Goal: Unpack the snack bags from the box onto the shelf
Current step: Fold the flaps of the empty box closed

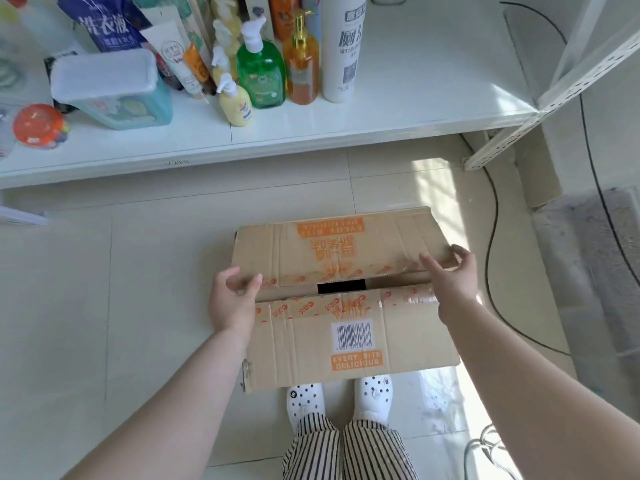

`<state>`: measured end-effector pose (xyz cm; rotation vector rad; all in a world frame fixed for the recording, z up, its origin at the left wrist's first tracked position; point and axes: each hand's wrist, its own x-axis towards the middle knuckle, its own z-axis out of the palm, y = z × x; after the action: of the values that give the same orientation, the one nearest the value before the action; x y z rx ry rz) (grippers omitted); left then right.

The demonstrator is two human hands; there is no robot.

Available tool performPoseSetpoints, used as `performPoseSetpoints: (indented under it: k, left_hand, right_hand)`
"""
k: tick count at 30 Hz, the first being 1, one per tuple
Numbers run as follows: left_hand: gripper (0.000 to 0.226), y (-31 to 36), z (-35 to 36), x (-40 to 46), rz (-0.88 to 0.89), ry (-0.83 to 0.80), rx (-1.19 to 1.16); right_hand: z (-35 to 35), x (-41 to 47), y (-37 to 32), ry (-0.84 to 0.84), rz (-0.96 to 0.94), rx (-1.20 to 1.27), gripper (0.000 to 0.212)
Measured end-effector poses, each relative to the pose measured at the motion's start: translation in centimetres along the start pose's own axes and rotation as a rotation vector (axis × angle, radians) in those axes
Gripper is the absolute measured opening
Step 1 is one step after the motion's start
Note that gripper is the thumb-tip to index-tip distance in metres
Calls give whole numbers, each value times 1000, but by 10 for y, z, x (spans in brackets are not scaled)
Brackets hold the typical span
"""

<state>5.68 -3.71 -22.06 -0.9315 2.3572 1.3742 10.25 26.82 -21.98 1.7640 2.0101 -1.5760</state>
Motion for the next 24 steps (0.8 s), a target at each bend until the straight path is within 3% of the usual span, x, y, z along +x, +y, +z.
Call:
performPoseSetpoints:
  k: [7, 10, 12, 17, 24]
  left_hand:
    - [60, -37, 9, 7, -44, -60, 123]
    - [47, -45, 16, 16, -114, -52, 172]
    - [47, -49, 21, 22, -212, -40, 134]
    - [44, -61, 31, 25, -429, -24, 82]
    - [27, -78, 35, 18, -322, -44, -7]
  right_hand:
    - [1, 19, 34, -10, 53, -251, 92]
    - [3, 21, 33, -47, 68, -239, 79]
    - [5, 26, 37, -69, 50, -274, 65]
    - [10, 44, 63, -71, 62, -281, 53]
    - [20, 62, 83, -63, 57, -315, 61]
